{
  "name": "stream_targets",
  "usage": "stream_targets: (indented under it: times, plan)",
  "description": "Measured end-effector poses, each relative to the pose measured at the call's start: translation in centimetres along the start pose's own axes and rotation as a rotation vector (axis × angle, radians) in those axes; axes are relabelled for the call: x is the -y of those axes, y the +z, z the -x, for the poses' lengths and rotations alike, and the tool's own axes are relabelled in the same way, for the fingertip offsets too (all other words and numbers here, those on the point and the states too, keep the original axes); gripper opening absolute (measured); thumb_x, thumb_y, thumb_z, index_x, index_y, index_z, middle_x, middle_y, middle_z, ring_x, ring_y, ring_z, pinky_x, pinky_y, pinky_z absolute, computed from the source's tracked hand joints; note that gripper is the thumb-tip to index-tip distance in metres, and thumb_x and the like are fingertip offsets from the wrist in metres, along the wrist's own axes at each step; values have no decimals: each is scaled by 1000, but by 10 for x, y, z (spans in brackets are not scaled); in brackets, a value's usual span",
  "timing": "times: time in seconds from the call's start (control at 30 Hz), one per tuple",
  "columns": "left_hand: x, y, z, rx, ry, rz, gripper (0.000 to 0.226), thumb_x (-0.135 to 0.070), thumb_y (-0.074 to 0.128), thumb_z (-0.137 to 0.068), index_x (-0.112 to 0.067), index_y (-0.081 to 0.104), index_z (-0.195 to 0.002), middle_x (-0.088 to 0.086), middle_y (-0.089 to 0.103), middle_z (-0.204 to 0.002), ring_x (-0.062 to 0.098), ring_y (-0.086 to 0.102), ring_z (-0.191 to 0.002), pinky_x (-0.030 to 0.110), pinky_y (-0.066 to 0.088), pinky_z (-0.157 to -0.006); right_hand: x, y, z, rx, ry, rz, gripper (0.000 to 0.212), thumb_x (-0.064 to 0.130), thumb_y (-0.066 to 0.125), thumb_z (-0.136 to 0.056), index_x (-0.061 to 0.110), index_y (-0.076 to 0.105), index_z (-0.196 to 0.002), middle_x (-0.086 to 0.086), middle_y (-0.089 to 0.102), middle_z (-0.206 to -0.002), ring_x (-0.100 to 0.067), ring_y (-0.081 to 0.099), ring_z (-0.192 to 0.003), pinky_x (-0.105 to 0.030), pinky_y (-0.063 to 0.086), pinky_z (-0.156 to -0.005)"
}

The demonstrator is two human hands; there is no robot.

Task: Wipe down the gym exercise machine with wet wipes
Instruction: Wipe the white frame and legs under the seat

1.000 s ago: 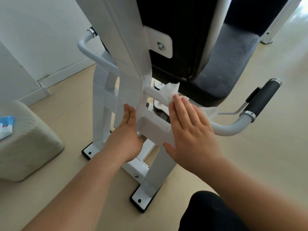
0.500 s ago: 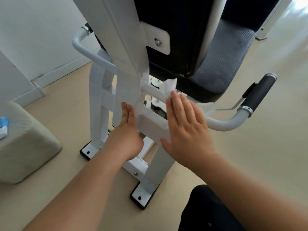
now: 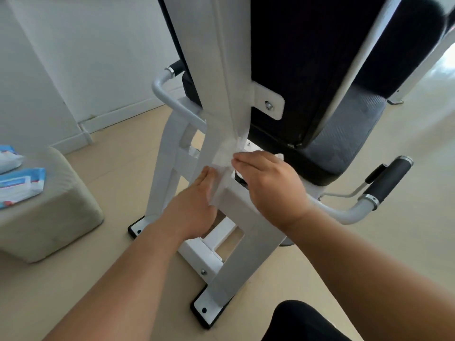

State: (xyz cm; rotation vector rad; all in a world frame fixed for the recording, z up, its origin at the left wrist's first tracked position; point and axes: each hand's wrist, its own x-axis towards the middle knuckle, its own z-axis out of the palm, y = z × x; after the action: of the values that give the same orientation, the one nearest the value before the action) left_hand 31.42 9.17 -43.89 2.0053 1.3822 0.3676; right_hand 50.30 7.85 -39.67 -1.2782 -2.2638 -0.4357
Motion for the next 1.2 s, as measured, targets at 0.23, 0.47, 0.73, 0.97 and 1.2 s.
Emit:
stream_targets:
  times: [0.23,0.47,0.73,0.97,1.2]
  plan:
    - [-48,-61,28,-483,230,266,87,-1,49,-86,-36,16,-160,-17,34,-157,9,48,-132,9,42,-91,29,-80,-70,-336,-226,-3,23,-1,70,-94,-3,74,-117,-17,73,-119,-30,71,-109,-41,59,-96]
    - [-78,-88,39,-403,299,449,99,6,45,-90,-48,-4,-158,-27,4,-166,-20,40,-126,3,31,-101,21,-76,-116,-341,-330,182,50,-8,53,-100,-5,45,-149,-21,43,-158,-41,29,-151,-55,24,-125]
    - [-80,-77,29,-352,311,637,95,12,42,-93,-47,7,-159,-28,21,-162,-4,26,-148,26,33,-118,8,-44,-89,-82,-235,337,69,9,31,-101,5,-5,-160,-10,-12,-169,-29,-29,-153,-45,-14,-127]
    - [-102,-91,66,-618,331,1060,65,5,40,-101,-51,57,-130,-18,64,-132,11,59,-126,26,49,-101,15,-78,-82,-161,-290,129,45,-9,41,-102,-7,49,-146,-21,40,-159,-36,31,-152,-46,44,-116]
    - [-130,-95,91,-618,174,967,34,-29,45,-108,-43,59,-135,-12,68,-128,14,65,-119,45,54,-100,33,-111,-68,-182,-315,-132,20,2,64,-99,0,75,-116,-20,68,-126,-30,68,-117,-39,61,-91]
